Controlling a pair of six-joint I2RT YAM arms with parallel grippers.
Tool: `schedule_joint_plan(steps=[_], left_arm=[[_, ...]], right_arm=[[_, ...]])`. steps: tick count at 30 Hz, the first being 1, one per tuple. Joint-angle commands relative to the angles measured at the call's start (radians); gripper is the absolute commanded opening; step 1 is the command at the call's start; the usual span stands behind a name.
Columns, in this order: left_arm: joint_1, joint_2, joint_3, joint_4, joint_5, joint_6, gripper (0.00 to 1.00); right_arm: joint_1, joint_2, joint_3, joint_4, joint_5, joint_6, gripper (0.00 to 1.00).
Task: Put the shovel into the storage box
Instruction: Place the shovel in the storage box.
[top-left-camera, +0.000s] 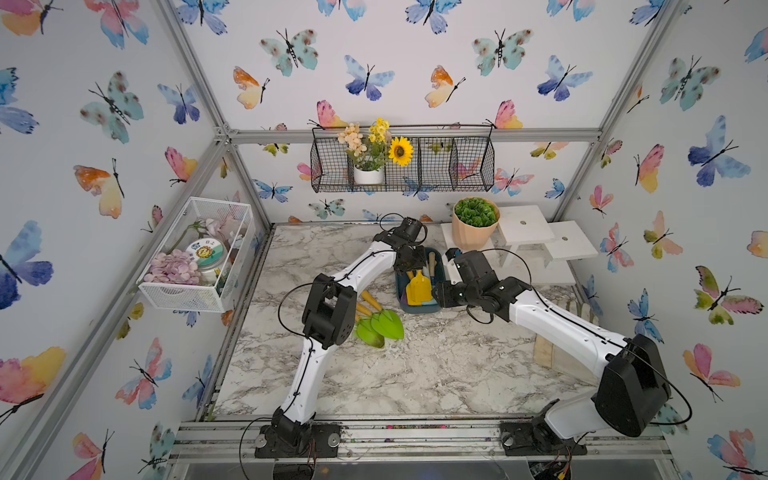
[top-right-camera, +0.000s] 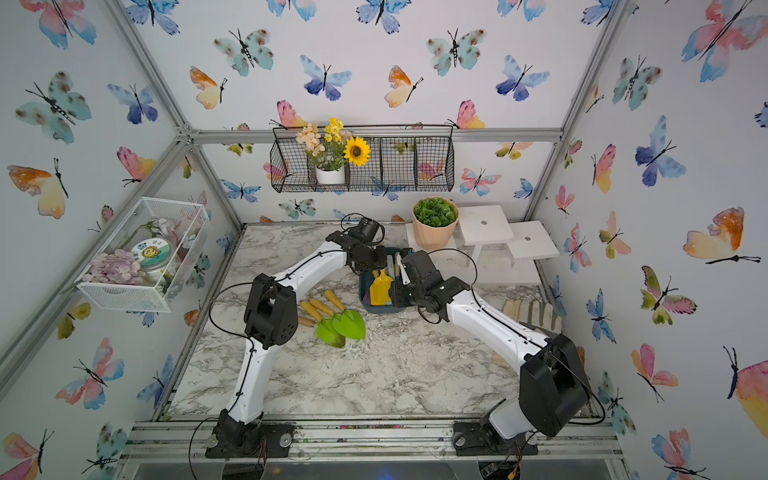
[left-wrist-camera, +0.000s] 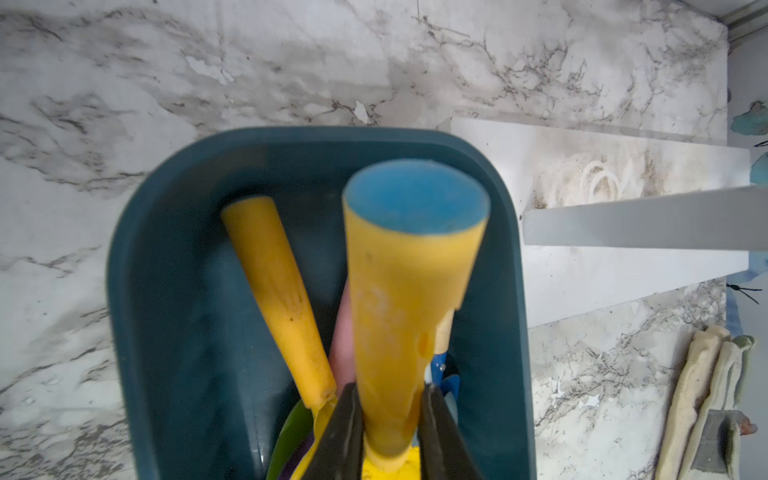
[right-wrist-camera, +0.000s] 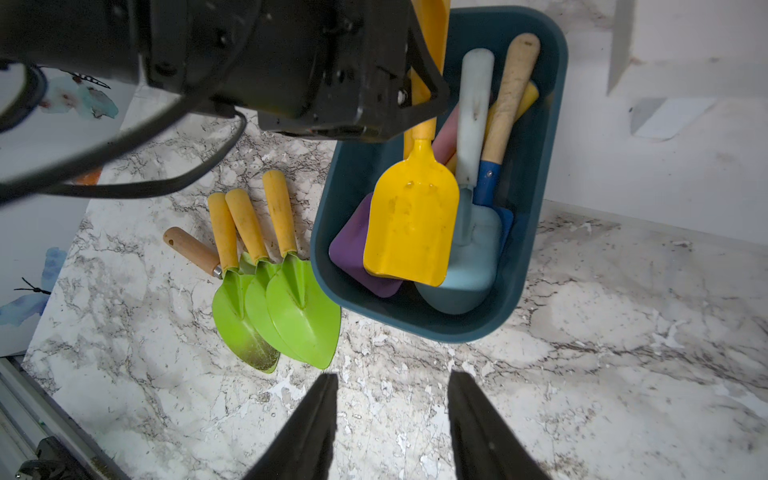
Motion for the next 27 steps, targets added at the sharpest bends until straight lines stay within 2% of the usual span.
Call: schedule_joint_plan(steps=[1, 4, 7, 10, 11, 13, 21, 27], left_arm=[[-0.005, 0.017, 0.007, -0.013, 0.02, 0.014, 0.08], [-0.006, 0.03, 0.009, -0.017, 0.019, 0.013, 0.09], [-0.006, 0.034, 0.005, -0.019, 0.023, 0.013, 0.14], [-0.006, 0.024, -0.003, -0.019, 0.023, 0.012, 0.29], [-0.006, 0.019, -0.007, -0.018, 0.022, 0.012, 0.37], [-0.006, 0.004, -0.016, -0.02, 0.023, 0.013, 0.43], [-0.007, -0.108, -0.107, 0.007, 0.011, 0.03, 0.46], [-0.006, -0.231, -0.237, 0.056, 0.006, 0.039, 0.47]], right_arm=[[-0.005, -0.008, -0.018, -0.016, 0.022, 0.001, 0.48], [-0.006, -0.006, -0.016, -0.016, 0.022, 0.002, 0.48], [-0.008, -0.005, -0.017, -0.013, 0.022, 0.003, 0.48], [-0.008, -0.003, -0.025, -0.008, 0.022, 0.008, 0.48], [-0.008, -0.002, -0.026, -0.007, 0.022, 0.009, 0.48], [-0.008, 0.0, -0.027, -0.003, 0.019, 0.011, 0.48], [-0.008, 0.022, -0.007, 0.009, 0.007, 0.009, 0.48], [-0.008, 0.035, 0.002, 0.023, -0.008, 0.011, 0.48]])
